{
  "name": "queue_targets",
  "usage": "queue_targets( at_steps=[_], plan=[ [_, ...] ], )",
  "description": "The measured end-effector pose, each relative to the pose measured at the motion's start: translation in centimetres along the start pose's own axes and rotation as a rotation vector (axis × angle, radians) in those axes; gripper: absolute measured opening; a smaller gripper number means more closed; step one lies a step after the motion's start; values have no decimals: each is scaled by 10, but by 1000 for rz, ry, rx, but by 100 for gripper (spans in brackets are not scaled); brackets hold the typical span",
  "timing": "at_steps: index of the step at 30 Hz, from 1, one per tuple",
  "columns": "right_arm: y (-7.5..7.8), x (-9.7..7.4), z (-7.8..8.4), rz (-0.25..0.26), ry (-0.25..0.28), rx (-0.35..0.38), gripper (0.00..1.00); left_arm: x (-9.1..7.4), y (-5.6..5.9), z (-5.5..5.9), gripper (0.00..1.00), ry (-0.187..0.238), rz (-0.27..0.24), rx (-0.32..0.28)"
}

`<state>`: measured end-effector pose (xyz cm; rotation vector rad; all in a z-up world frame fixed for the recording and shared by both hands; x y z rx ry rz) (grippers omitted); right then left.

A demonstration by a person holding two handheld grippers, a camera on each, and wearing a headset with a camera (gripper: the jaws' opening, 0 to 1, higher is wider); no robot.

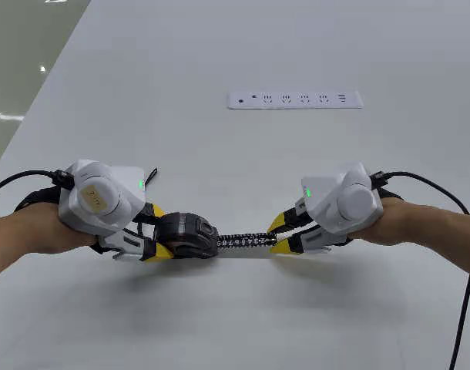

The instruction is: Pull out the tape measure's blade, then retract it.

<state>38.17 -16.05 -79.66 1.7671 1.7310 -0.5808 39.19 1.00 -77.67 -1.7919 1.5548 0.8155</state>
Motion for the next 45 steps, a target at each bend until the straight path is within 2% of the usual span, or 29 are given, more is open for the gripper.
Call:
queue_targets(
  at_steps=[45],
  plan=[
    [-3, -15, 16, -3, -26, 12, 13, 1, 1, -2, 25, 2, -2, -2]
  ],
)
Point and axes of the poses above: the centre of the closed fingertips' face, and the gripper's own axes: x roughly forward along the fingers, y roughly to its right, z roughly out of its underside, the point moved 3 cm from there along -x, roughly backward along the fingers, and after that the axes turned 4 degrees about y, right-handed, at the moved point
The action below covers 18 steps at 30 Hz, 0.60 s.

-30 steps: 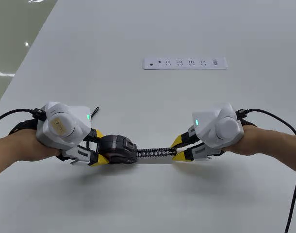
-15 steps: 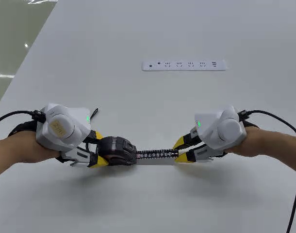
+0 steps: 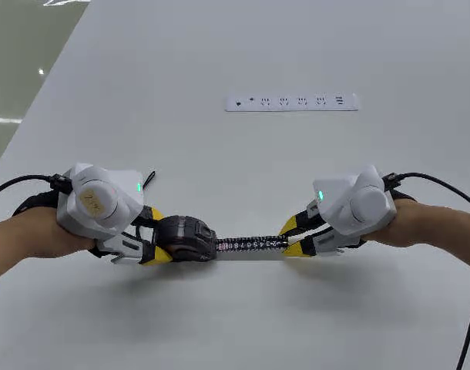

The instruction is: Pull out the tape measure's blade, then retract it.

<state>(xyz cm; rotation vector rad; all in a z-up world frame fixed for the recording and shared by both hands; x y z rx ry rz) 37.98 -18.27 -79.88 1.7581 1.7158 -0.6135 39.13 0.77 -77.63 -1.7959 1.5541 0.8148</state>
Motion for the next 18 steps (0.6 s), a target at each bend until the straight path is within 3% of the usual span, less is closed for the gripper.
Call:
queue_targets(
  at_steps=[18],
  plan=[
    [-1, -6, 8, 1, -10, 5, 13, 1, 0, 0, 25, 2, -2, -1]
  ],
)
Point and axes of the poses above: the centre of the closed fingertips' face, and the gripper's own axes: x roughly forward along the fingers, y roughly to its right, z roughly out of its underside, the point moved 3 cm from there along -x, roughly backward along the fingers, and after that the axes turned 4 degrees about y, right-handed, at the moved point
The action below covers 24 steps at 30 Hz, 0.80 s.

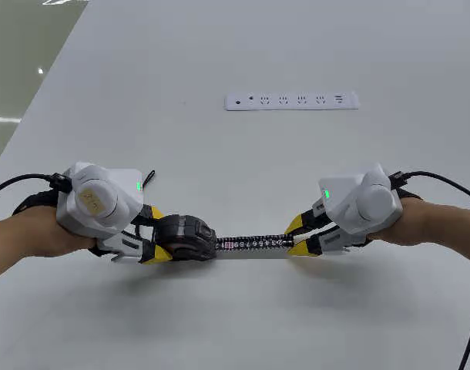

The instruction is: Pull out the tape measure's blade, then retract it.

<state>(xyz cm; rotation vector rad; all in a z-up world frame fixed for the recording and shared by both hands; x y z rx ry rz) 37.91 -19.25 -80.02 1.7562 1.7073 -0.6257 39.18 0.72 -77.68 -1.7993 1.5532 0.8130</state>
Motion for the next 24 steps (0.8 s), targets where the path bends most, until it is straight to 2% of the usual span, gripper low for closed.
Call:
queue_targets(
  at_steps=[24],
  plan=[
    [-1, -5, 7, 2, -9, 6, 13, 0, 0, 0, 25, 3, -3, -2]
  ],
)
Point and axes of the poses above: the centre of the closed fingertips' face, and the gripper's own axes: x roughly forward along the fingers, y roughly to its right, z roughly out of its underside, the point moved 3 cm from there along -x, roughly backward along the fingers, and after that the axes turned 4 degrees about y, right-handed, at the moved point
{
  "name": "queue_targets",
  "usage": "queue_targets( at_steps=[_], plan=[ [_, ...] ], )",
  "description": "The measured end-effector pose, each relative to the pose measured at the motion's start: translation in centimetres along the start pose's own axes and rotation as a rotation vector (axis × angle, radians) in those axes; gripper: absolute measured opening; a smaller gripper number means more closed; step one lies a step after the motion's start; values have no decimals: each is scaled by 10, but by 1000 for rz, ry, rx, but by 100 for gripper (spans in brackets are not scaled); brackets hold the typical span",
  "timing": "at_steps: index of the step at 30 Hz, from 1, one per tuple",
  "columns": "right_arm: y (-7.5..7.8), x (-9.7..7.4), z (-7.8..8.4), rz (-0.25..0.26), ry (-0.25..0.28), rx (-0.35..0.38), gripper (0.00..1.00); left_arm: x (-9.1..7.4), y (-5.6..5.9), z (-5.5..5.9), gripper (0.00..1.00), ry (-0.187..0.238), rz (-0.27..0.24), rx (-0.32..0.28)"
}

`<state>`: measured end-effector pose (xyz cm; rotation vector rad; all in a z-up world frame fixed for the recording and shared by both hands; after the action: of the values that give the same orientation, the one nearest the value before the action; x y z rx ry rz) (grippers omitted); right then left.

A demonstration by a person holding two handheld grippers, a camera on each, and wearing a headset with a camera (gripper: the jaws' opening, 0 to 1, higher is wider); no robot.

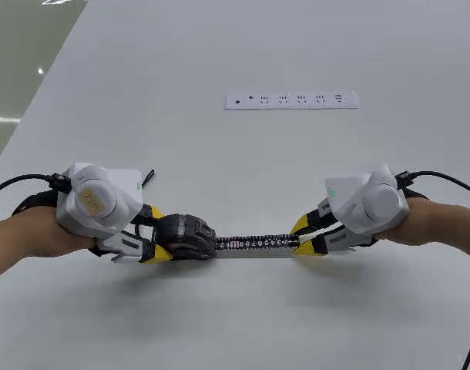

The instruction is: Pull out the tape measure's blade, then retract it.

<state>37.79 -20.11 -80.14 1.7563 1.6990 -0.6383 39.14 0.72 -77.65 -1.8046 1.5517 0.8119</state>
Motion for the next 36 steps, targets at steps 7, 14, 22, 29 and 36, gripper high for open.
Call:
queue_targets(
  at_steps=[7, 14, 22, 29, 36],
  plan=[
    [0, -1, 1, -1, -4, -2, 13, 0, 0, 0, 25, -1, -1, 0],
    [0, -3, 3, -1, -8, -3, 13, 0, 0, 0, 25, 1, -2, 0],
    [0, -5, 5, -1, -11, -2, 13, 0, 0, 0, 25, 2, -1, -1],
    [0, -6, 6, 0, -14, 0, 13, 0, 0, -1, 25, 1, -1, 0],
    [0, -7, 8, 0, -19, -1, 13, 0, 0, -1, 25, 2, -1, 1]
  ],
)
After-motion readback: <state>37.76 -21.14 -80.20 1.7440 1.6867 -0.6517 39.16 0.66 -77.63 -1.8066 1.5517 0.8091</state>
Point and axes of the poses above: the centre of the closed fingertips' face, and the gripper's own axes: x roughly forward along the fingers, y roughly to its right, z roughly out of its underside, the point moved 3 cm from there along -x, roughly backward along the fingers, and after that the axes turned 4 degrees about y, right-handed, at the moved point
